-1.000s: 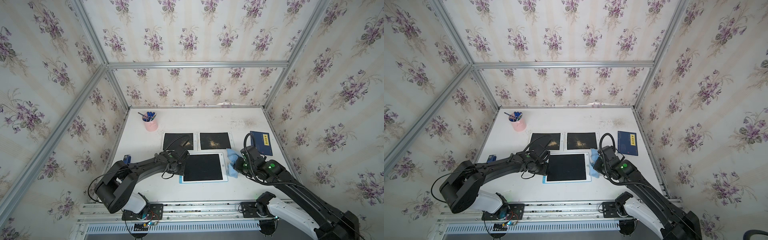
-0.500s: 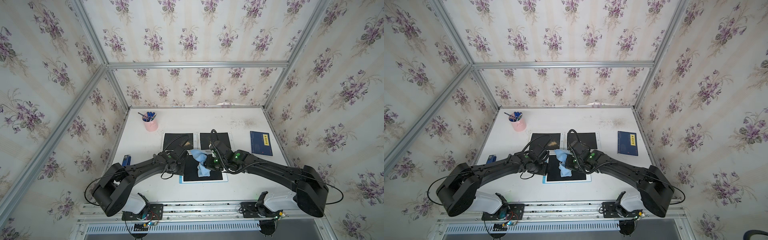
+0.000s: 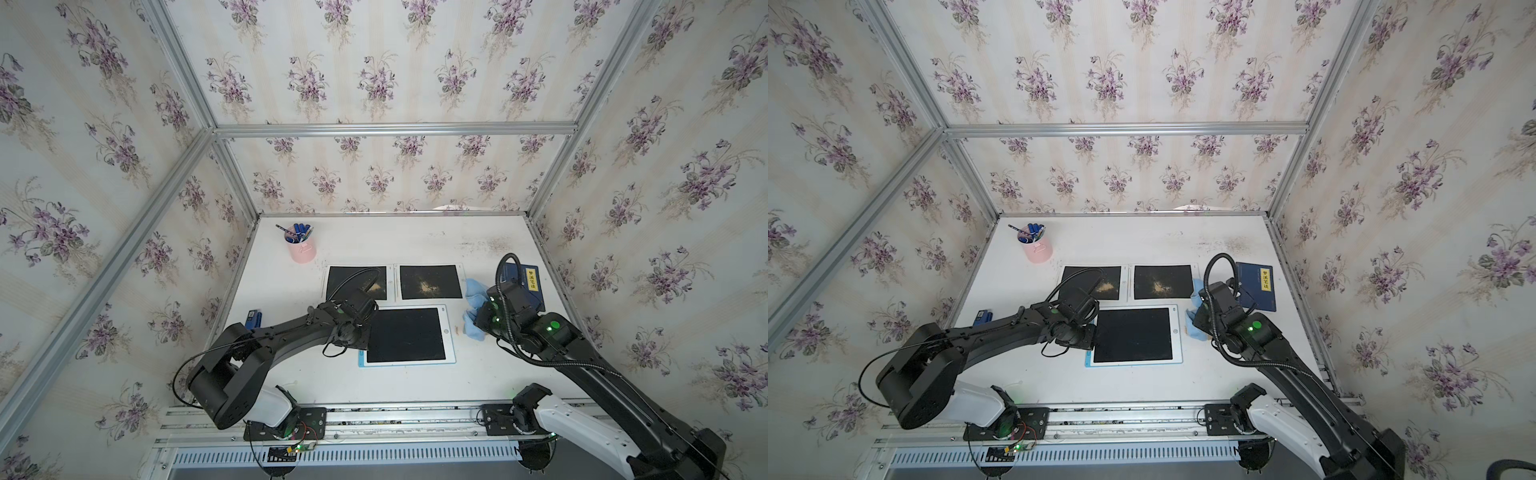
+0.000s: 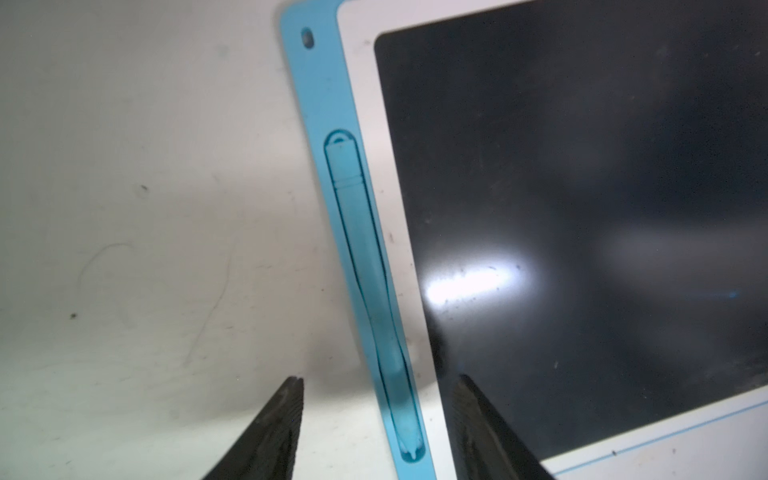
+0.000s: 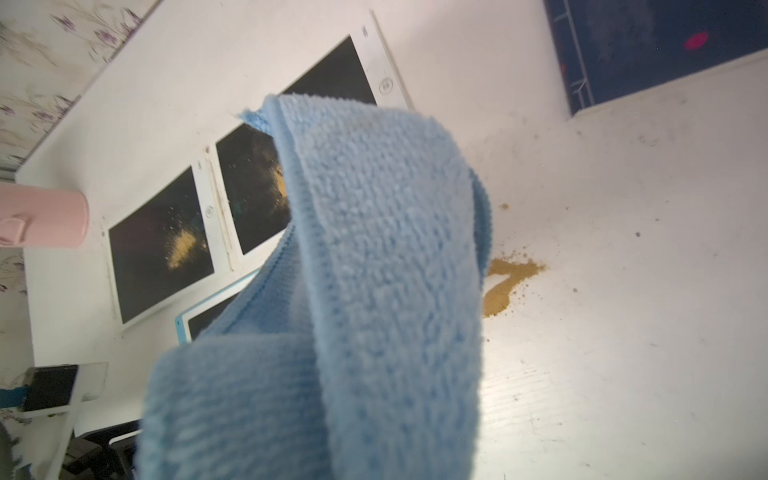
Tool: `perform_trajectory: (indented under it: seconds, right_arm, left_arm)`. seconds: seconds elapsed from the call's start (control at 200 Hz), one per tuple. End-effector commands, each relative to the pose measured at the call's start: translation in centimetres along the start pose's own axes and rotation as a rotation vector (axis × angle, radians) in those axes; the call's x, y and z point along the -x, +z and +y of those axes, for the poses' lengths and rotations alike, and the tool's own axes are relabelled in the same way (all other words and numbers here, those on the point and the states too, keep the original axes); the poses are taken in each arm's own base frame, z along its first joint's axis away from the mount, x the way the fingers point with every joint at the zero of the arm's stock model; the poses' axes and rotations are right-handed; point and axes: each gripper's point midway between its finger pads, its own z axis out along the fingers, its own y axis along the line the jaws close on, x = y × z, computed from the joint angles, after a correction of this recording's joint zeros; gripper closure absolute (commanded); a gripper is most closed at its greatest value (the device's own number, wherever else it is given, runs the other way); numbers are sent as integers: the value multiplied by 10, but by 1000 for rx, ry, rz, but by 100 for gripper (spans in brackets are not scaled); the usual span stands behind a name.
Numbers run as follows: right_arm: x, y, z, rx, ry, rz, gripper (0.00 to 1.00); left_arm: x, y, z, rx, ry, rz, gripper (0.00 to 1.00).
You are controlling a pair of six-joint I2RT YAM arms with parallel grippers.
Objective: Wipe the drawing tablet
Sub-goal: Wipe the dirt from the drawing tablet.
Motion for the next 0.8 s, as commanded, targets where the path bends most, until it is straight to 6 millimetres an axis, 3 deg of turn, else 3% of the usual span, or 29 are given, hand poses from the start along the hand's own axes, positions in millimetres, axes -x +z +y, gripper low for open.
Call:
perform_trajectory:
  seconds: [0.0, 0.075, 0.205, 0.3, 0.37, 0.455, 0.595, 0.739, 0.799]
  right_arm:
    - [-12, 12, 21, 73, -51, 91, 100]
    - [-37, 28, 56, 201, -86, 198, 100]
    - [-71, 39, 118, 379, -152, 285, 100]
    - [-95, 46, 149, 417, -219, 344, 100]
    - [-113, 55, 157, 404, -257, 385, 100]
    - [-126, 74, 136, 293, -261, 424, 100]
    - [-128, 92, 69, 58, -250, 407, 100]
    - [-106, 85, -15, -163, -167, 322, 100]
    - [-93, 74, -39, -214, -121, 266, 100]
  left_arm:
    - [3, -2, -2, -6, 9, -3, 40]
    - [3, -2, -2, -6, 8, -2, 40]
    - [2, -4, 1, 2, 4, 1, 40]
    - [0, -4, 3, 7, -2, 3, 40]
    - [1, -4, 4, 8, -7, 3, 40]
    - [2, -4, 4, 7, -10, 2, 40]
    - [3, -3, 3, 3, -10, 1, 40]
    - [5, 0, 0, -3, -4, 10, 40]
    - [5, 2, 0, -4, -1, 14, 40]
